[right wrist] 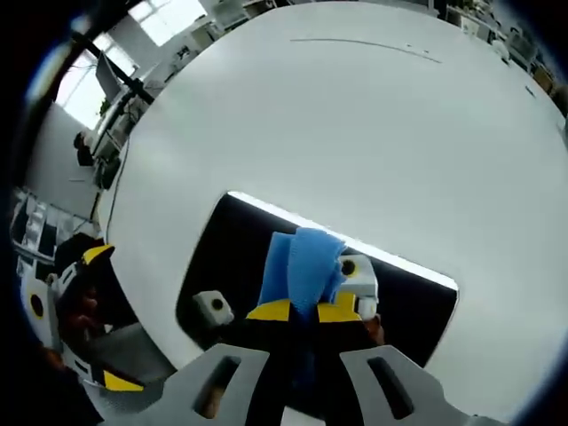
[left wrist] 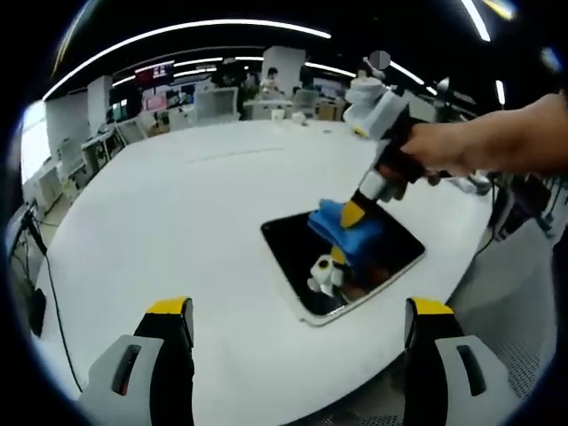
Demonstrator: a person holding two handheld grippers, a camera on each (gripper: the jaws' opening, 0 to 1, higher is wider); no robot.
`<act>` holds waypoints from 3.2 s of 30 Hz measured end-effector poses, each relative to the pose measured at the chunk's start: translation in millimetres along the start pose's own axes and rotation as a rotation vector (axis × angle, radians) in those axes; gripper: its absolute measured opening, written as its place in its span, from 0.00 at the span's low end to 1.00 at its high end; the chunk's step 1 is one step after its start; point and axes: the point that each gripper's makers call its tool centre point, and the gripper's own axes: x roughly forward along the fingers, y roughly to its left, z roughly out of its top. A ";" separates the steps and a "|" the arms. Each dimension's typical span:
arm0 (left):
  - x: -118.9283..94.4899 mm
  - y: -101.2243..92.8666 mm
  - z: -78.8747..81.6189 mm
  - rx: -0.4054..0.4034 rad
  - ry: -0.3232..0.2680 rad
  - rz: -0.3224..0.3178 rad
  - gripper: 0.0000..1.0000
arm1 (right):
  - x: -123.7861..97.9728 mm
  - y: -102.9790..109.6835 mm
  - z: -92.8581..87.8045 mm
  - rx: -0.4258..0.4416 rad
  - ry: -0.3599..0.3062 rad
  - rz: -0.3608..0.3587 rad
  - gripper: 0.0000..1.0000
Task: Wipe the mirror surface with the cleaning cloth until all visible marks leave the cleaned area.
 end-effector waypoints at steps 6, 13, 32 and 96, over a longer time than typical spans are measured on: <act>5.4 3.6 -10.2 0.040 0.031 0.030 1.00 | 0.6 -3.5 9.1 0.002 -0.022 -0.018 0.02; 5.0 2.0 -8.2 0.086 0.029 0.033 0.99 | 1.3 -6.8 16.9 0.010 -0.025 -0.026 0.02; 4.0 7.5 -11.1 0.067 0.034 0.049 0.99 | 2.6 -9.1 22.1 0.001 -0.041 -0.030 0.02; 3.4 10.8 -17.5 0.088 0.066 0.068 0.99 | -8.1 -56.3 6.2 0.052 -0.042 -0.056 0.02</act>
